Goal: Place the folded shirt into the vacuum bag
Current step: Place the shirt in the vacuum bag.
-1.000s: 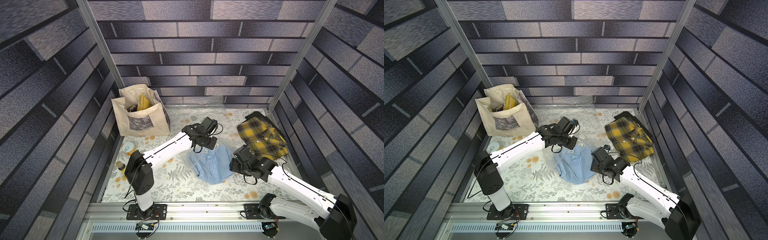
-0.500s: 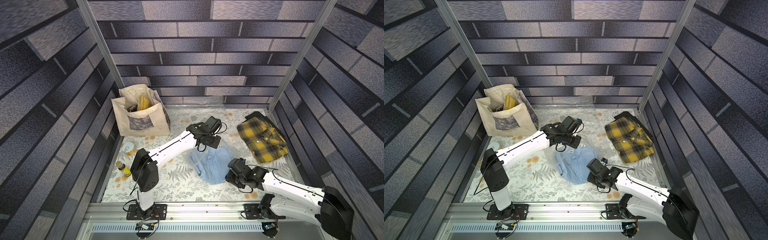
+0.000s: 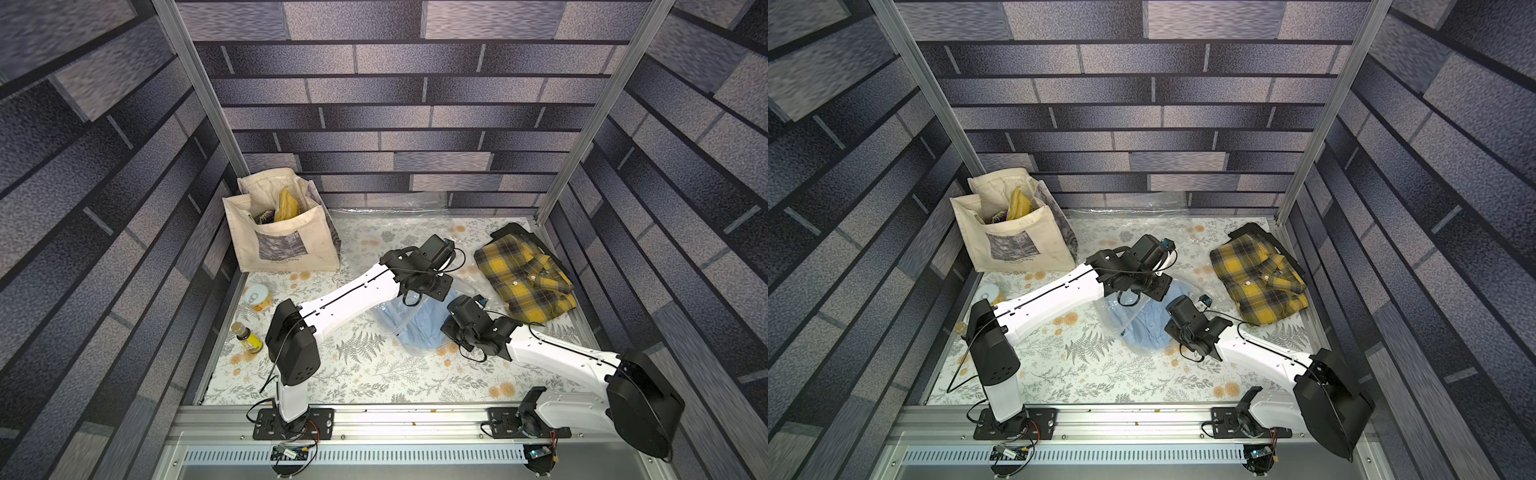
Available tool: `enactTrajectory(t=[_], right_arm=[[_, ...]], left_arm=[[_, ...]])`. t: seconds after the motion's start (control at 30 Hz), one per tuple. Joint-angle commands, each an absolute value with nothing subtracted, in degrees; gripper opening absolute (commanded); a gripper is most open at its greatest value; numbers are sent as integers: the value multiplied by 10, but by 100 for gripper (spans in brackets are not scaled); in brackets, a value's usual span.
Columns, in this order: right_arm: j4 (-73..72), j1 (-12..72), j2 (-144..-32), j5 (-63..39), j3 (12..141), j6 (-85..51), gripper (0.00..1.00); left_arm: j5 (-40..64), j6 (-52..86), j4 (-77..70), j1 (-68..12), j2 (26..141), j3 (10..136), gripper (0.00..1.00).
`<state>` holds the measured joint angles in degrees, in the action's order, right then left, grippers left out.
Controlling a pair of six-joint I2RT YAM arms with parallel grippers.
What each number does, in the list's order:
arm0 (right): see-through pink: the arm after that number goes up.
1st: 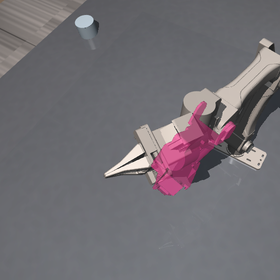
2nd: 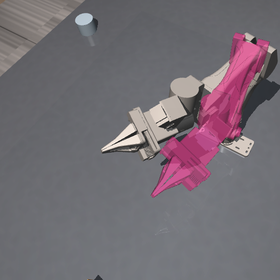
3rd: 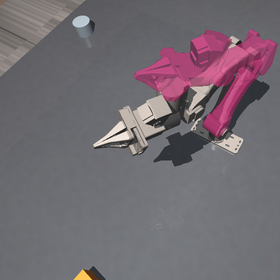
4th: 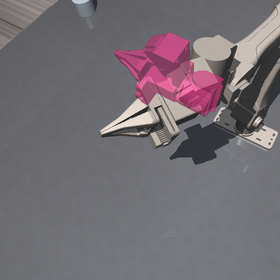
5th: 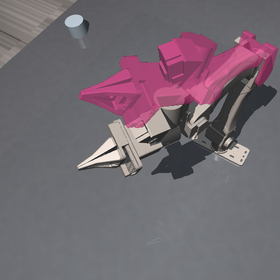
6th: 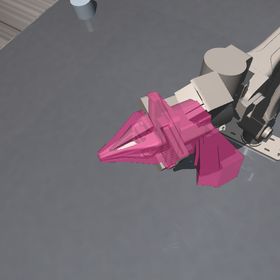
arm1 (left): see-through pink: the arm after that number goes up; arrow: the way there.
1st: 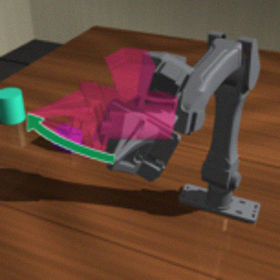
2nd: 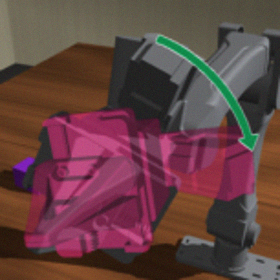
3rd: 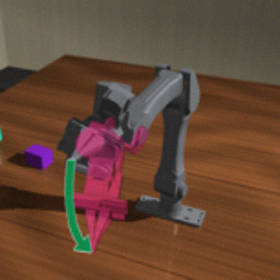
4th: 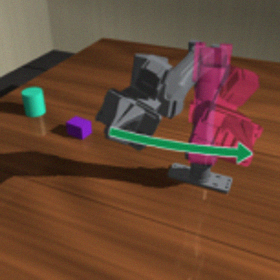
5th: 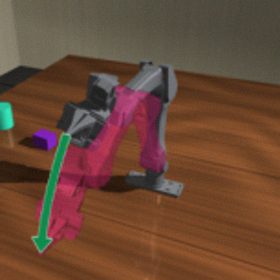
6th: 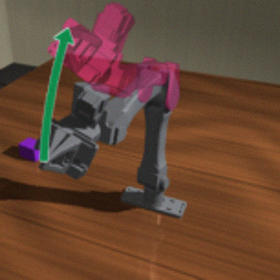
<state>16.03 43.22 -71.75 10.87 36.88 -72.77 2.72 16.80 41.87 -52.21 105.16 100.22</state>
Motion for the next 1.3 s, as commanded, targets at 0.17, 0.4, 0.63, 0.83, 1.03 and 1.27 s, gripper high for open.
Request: enactTrajectory(t=[0.17,0.4,0.63,0.83,1.03,1.27], right_arm=[[118,365,-745,106,399,-652,29],[131,395,-741,55,388,-685,72],[148,481,-781,96,386,-789,82],[38,492,-815,96,341,-843,70],[-45,485,-824,152,308,-850,32],[-211,465,-872,201,288,-823,13]], left_arm=[[28,179,415,-519,1040,981,10],[32,191,407,-515,1050,986,11],[33,190,404,-514,1054,990,11],[37,189,405,-513,1047,988,10],[42,194,405,-520,1039,977,10],[45,213,404,-545,1024,965,10]])
